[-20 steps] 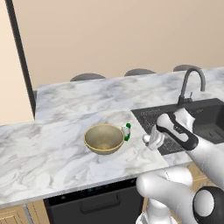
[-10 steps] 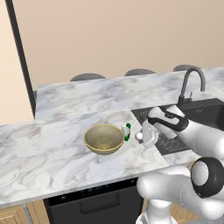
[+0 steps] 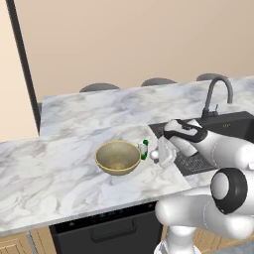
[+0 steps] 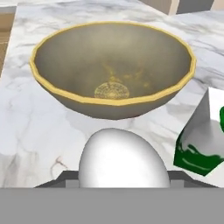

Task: Gather the eggs and milk located in the vicinity of the sink area and place them right next to the bowl.

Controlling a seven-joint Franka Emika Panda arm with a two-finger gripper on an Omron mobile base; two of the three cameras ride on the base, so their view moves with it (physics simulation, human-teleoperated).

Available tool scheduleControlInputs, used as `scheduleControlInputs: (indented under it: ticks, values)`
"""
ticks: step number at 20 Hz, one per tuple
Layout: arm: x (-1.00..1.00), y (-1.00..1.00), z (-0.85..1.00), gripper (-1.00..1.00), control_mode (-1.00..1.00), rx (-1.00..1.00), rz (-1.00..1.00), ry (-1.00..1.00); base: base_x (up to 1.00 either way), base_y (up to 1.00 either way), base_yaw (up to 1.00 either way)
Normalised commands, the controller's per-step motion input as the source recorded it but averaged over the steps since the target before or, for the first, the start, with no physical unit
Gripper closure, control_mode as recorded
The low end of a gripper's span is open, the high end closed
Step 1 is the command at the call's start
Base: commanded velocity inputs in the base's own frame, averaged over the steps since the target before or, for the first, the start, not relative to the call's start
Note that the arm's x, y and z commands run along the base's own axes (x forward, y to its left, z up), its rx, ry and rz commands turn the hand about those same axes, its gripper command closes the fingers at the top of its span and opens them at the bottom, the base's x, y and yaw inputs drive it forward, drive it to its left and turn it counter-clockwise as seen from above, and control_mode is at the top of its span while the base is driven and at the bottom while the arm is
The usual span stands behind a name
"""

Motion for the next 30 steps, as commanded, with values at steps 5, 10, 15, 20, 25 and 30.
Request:
scheduleControlInputs:
  ticks: [5,10,15,20,25,30]
  values:
    - [-0.02,0.15,-0.07,1.0,-1.0,0.0,-0.09,0.0,0.0,0.0,0.0]
    - [-0.16,0.15,-0.21,1.0,-1.0,0.0,-0.15,0.01,0.0,0.0,0.0]
    - [-0.12,0.2,-0.17,1.0,-1.0,0.0,-0.15,0.01,0.0,0.0,0.0]
    - [0.04,0.05,-0.1,1.0,-1.0,0.0,-0.04,0.0,0.0,0.0,0.0]
    - [0.04,0.0,-0.18,1.0,-1.0,0.02,0.0,-0.01,0.0,0.0,0.0]
    - [0.0,0.0,-0.25,1.0,-1.0,0.07,0.0,0.0,0.0,0.0,0.0]
